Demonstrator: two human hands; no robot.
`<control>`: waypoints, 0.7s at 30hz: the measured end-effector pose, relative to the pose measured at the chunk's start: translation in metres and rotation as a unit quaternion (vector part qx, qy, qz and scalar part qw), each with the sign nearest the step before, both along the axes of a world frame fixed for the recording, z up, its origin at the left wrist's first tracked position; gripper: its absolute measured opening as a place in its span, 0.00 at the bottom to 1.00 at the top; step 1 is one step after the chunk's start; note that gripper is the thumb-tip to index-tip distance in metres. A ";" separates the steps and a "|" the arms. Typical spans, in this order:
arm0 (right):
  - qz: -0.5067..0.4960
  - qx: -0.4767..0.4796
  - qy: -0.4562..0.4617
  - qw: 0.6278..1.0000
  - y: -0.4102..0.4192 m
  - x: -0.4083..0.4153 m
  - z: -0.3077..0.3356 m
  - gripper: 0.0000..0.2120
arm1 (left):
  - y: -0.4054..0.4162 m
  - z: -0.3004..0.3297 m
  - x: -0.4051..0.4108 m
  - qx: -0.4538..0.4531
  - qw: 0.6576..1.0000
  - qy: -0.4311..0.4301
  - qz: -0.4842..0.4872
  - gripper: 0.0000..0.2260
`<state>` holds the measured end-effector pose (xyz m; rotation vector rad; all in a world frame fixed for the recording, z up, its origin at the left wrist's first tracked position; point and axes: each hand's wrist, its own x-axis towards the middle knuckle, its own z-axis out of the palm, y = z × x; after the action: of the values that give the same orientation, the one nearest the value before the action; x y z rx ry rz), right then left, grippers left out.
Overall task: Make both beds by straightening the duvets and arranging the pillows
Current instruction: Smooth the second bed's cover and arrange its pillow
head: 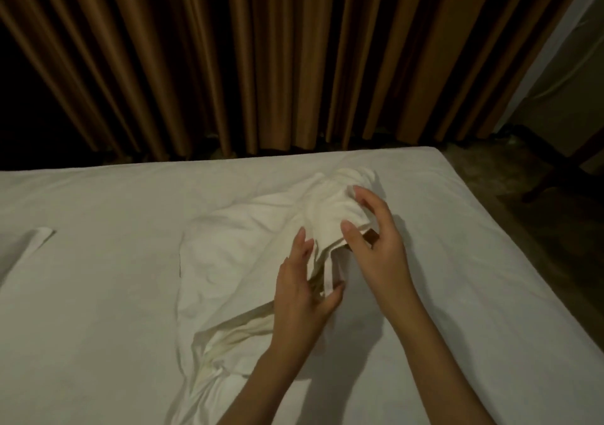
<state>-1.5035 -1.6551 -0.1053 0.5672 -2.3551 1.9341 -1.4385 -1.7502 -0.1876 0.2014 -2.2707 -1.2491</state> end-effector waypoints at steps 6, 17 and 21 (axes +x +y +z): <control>0.121 -0.012 -0.030 0.992 -0.046 -0.054 0.022 0.20 | -0.046 0.024 -0.036 0.052 0.993 0.048 0.097 0.39; 0.154 0.353 0.100 0.918 -0.184 -0.176 -0.031 0.34 | -0.220 0.014 -0.097 0.214 0.946 -0.042 0.240 0.35; 0.161 0.479 0.089 0.858 -0.228 -0.205 -0.095 0.37 | -0.257 -0.033 -0.125 0.272 0.914 -0.088 0.288 0.32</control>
<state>-1.7084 -1.8828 -0.2008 1.1602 -3.0945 0.5332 -1.5635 -2.0068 -0.2205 1.1347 -1.7286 -1.5212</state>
